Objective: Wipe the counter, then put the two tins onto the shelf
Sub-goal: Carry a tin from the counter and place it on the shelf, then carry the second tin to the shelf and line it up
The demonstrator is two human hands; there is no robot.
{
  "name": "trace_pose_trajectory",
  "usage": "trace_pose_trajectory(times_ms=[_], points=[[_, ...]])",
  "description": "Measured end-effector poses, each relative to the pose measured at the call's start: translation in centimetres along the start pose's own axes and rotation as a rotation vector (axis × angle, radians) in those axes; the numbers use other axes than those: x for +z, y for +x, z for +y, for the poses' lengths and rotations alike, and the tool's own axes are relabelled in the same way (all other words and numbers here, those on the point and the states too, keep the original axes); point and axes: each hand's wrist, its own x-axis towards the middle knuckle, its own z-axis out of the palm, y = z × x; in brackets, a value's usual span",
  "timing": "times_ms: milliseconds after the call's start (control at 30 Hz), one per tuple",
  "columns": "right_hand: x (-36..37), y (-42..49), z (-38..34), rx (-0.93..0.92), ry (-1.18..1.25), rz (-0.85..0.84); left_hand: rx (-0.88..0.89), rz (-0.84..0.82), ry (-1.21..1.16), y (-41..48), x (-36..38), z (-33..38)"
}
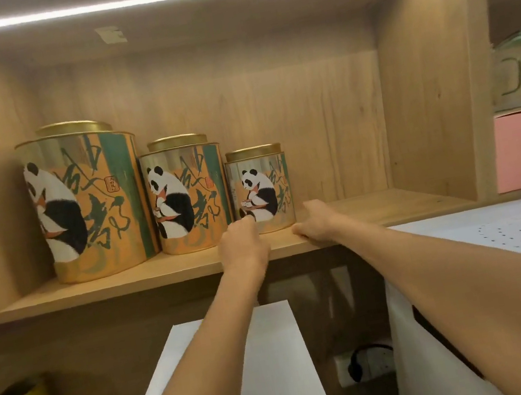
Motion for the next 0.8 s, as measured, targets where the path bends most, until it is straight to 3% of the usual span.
trace_pose_trajectory(times_ms=[100, 167, 267, 400, 533, 800], points=[[-3.0, -5.1, -1.0, -0.020, -0.191, -0.076, 0.169, -0.153, 0.269, -1.6, -3.5, 0.7], [-6.0, -9.3, -1.8, -0.077, -0.181, -0.194, 0.250, -0.298, 0.398, -3.2, -7.2, 2.2], [-11.4, -19.0, -3.7, -0.199, -0.191, -0.179, 0.343, -0.513, 0.386, -6.5, -12.2, 5.1], [-18.4, -36.2, -2.8, -0.283, -0.298, -0.001, 0.621, -0.382, 0.338, -14.5, -17.3, 9.1], [-21.6, -55.0, 0.8, -0.115, -0.364, 0.127, 0.911, -0.369, 0.134, -27.1, -22.2, 13.8], [-19.5, -87.9, 4.4, 0.471, -0.439, 0.423, 1.641, -0.674, -0.338, -54.6, -25.5, 24.3]])
